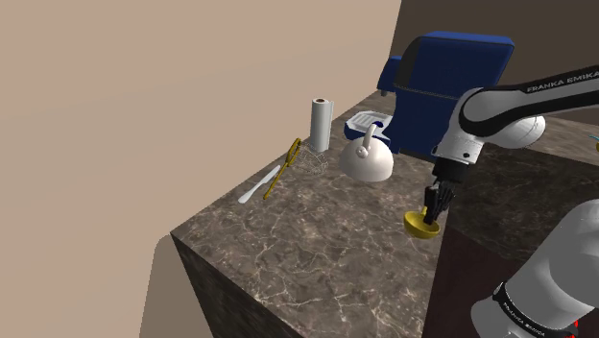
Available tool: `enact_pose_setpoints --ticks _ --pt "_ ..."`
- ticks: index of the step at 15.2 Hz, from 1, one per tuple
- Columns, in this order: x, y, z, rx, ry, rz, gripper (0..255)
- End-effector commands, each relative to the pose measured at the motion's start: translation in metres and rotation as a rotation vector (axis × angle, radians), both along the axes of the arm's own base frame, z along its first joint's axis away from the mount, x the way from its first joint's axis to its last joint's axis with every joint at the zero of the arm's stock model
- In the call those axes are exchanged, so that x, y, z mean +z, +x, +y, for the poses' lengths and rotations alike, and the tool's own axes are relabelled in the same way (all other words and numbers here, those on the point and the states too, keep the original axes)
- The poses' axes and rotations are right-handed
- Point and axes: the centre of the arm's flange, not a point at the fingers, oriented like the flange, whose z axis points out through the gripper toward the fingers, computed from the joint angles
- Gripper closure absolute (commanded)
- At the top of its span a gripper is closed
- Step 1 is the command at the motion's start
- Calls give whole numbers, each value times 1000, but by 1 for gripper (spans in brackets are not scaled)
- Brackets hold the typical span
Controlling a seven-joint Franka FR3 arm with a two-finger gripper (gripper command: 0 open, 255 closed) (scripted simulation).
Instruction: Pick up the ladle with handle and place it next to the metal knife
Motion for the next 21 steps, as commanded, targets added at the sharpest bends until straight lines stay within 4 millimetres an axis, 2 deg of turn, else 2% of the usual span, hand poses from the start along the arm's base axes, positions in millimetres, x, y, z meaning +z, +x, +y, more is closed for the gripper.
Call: enact_pose_setpoints --ticks 1,21 --pt "10 0 0 0 0 0 255" --pt "113 0 0 0 0 0 255"
